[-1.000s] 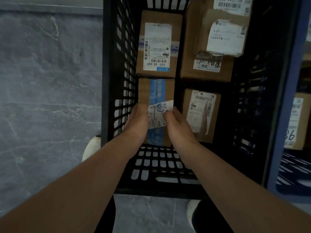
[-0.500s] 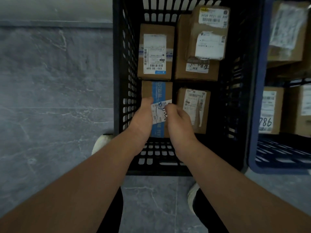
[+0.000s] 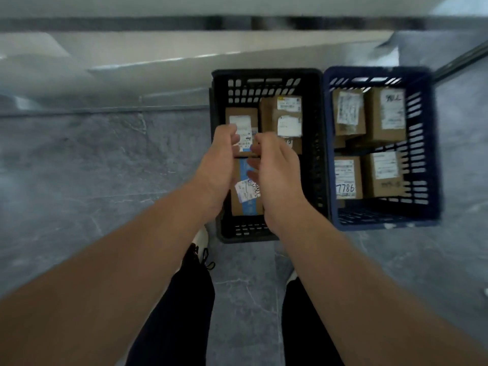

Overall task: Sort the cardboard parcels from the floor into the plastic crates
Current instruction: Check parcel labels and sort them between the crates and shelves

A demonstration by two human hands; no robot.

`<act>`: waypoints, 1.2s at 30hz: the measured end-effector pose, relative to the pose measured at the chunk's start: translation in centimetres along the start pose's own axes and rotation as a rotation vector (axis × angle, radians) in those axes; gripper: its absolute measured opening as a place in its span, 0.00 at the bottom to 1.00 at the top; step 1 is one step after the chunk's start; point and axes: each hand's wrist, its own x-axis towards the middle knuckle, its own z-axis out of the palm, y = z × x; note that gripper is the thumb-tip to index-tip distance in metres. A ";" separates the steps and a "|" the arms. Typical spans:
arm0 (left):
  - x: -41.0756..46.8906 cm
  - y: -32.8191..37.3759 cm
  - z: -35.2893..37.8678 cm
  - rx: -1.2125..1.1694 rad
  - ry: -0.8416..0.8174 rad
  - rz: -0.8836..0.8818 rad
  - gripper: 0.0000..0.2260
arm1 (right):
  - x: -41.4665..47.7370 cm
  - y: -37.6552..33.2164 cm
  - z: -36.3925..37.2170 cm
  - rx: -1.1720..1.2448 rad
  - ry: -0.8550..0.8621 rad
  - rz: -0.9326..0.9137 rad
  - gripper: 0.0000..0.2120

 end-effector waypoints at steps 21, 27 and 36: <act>-49.7 15.5 -12.8 -0.387 0.422 0.498 0.19 | -47.0 -26.8 0.5 -0.279 -0.574 -0.553 0.13; -56.6 12.7 -21.3 -0.461 0.587 0.540 0.18 | -54.9 -24.7 7.4 -0.437 -0.746 -0.583 0.35; -61.0 3.4 -40.7 -0.595 0.754 0.496 0.23 | -63.7 -15.0 25.5 -0.527 -0.916 -0.523 0.20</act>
